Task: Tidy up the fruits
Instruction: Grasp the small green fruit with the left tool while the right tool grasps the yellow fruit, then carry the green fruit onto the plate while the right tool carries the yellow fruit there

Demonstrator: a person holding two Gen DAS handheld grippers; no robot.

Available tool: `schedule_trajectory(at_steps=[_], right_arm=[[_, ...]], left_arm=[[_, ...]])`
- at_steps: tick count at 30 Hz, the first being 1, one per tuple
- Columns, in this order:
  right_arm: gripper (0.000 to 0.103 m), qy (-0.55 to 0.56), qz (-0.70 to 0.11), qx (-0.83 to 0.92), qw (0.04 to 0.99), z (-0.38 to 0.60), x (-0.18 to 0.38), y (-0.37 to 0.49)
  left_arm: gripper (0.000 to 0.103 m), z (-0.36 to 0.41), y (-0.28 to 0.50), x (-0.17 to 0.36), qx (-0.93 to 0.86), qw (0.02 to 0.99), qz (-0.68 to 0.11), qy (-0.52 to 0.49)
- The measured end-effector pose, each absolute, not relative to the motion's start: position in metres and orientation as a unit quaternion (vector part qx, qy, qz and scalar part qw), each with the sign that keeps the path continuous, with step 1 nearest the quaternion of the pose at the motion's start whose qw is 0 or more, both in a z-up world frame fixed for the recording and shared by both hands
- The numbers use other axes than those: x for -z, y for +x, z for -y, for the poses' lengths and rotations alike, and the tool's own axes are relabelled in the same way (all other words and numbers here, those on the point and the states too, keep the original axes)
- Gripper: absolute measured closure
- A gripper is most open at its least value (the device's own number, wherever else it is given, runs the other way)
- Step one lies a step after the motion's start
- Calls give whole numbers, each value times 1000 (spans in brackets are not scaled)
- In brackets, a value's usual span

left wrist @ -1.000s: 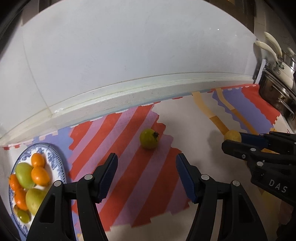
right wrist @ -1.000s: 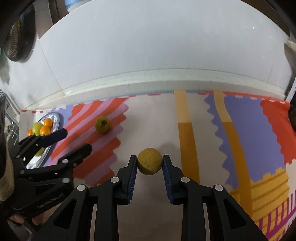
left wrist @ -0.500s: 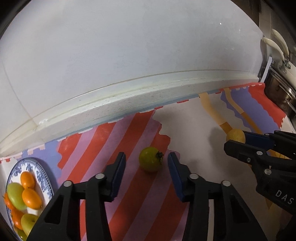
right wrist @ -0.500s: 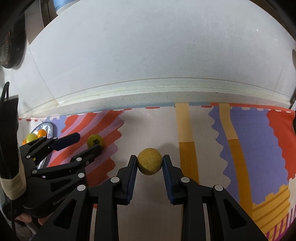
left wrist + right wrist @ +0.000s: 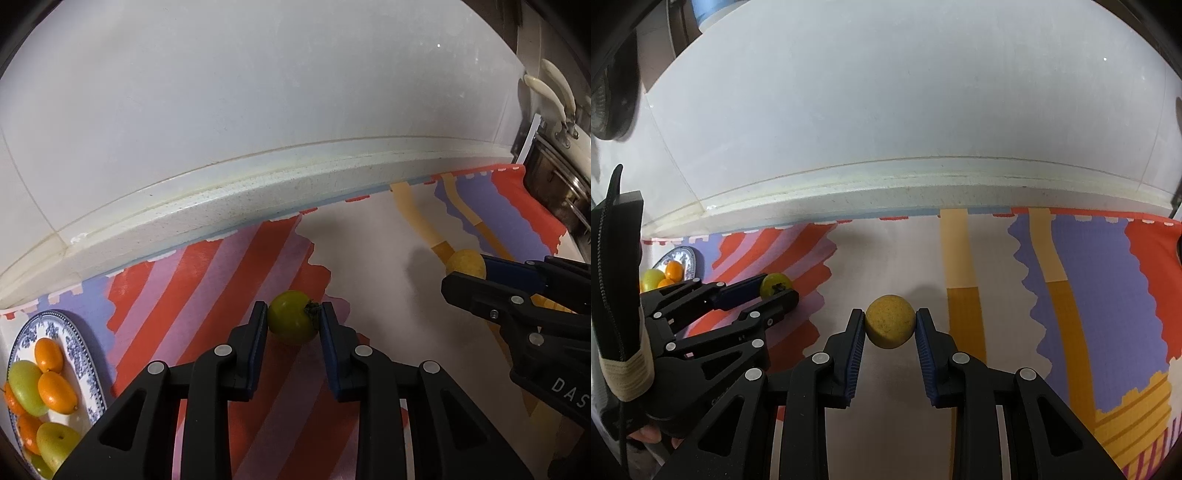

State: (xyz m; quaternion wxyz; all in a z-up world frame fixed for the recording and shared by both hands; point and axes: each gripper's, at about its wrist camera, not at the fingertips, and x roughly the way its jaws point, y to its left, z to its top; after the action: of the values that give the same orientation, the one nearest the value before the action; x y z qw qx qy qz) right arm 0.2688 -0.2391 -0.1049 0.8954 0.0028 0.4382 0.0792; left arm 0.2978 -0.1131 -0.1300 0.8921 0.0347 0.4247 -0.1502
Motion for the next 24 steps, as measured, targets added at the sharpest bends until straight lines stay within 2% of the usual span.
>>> schedule_trajectory(at_steps=[24], right_arm=[[74, -2, -391, -126, 912, 213, 41, 196]], left_arm=[[75, 76, 208, 57, 126, 923, -363, 0]])
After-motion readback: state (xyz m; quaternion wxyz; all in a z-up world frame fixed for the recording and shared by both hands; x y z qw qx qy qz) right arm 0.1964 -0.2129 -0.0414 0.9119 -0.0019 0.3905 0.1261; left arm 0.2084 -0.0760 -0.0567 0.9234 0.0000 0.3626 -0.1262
